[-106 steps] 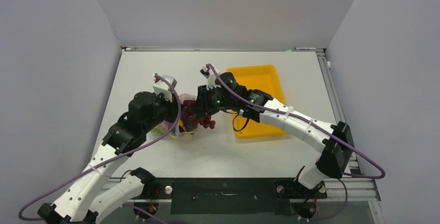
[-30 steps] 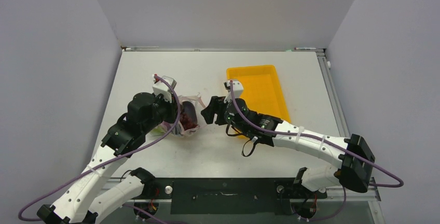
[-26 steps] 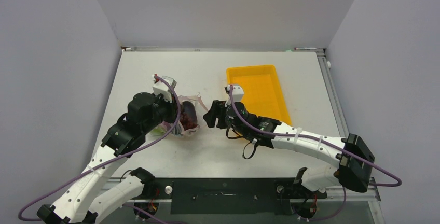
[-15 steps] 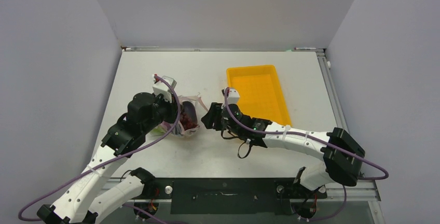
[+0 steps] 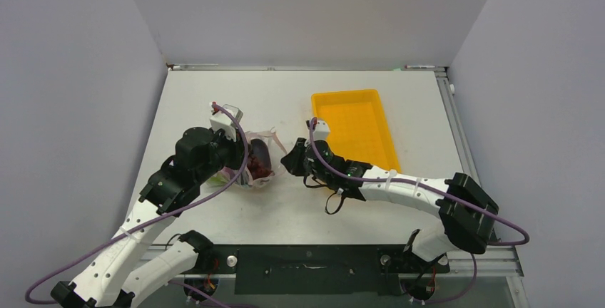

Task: Place the food in the zip-top bag and seal the zipper
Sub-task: Adjust the zipper food storage bag at the center of the board.

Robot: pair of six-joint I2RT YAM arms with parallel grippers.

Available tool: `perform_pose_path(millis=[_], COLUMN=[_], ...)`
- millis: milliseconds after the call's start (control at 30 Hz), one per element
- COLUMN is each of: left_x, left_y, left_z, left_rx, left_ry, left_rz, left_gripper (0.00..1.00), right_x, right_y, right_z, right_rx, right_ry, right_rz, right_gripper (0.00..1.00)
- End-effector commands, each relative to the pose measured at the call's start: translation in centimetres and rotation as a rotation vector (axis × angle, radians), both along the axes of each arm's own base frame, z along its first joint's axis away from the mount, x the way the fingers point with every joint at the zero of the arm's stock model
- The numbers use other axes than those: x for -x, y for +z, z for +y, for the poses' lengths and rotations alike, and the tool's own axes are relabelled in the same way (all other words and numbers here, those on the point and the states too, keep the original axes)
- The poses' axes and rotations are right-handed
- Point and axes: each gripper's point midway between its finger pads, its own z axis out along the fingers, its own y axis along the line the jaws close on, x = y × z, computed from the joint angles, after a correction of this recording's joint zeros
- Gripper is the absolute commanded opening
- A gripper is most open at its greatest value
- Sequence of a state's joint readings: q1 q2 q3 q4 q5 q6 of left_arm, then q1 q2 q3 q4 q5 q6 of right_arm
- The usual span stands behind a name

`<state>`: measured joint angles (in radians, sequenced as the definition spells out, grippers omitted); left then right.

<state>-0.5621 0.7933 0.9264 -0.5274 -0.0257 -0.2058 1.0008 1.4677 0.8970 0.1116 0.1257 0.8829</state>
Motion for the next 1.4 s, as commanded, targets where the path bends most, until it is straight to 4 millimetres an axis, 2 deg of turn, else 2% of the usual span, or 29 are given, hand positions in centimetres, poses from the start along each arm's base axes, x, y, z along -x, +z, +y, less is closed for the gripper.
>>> perform_pose_path(millis=[0, 133, 233, 533, 767, 933, 1033, 1100, 1233, 1367], left_x=[-0.2, 0.2, 0.6, 1.9, 3.1, 3.8, 3.7, 3.4, 2.8, 2.7], left_y=[2.1, 2.4, 3.3, 5.9, 9.1, 9.9, 9.2, 7.9, 5.4, 4.1], left_z=[-0.4, 0.3, 0.8, 0.4, -1.5, -2.5, -2.9, -3.0, -3.3, -3.6], left_rx=[0.036, 0.025, 0.041, 0.065, 0.098, 0.132, 0.149, 0.147, 0.145, 0.151], left_ry=[-0.012, 0.005, 0.018, -0.024, -0.151, -0.205, -0.209, -0.194, -0.172, -0.17], left_rz=[-0.057, -0.071, -0.089, -0.064, -0.04, -0.014, 0.004, 0.036, 0.083, 0.103], left_gripper=[0.0, 0.0, 0.0, 0.0, 0.0, 0.0, 0.0, 0.0, 0.0, 0.0], right_x=[-0.5, -0.2, 0.1, 1.1, 3.0, 4.1, 4.4, 4.5, 4.9, 5.0], right_y=[4.4, 6.7, 8.7, 15.5, 17.8, 19.1, 19.1, 18.1, 14.8, 12.9], right_z=[-0.1, -0.7, -1.3, -2.7, -3.2, -3.1, -3.4, -3.3, -3.2, -3.6], right_rx=[-0.085, -0.106, -0.117, -0.161, -0.171, -0.163, -0.149, -0.133, -0.098, -0.078], right_ry=[-0.011, -0.002, 0.004, 0.033, 0.066, 0.087, 0.07, 0.06, 0.063, 0.054], right_rz=[-0.082, -0.12, -0.155, -0.268, -0.285, -0.304, -0.31, -0.296, -0.25, -0.229], right_gripper=[0.05, 0.05, 0.05, 0.05, 0.05, 0.05, 0.05, 0.05, 0.05, 0.05])
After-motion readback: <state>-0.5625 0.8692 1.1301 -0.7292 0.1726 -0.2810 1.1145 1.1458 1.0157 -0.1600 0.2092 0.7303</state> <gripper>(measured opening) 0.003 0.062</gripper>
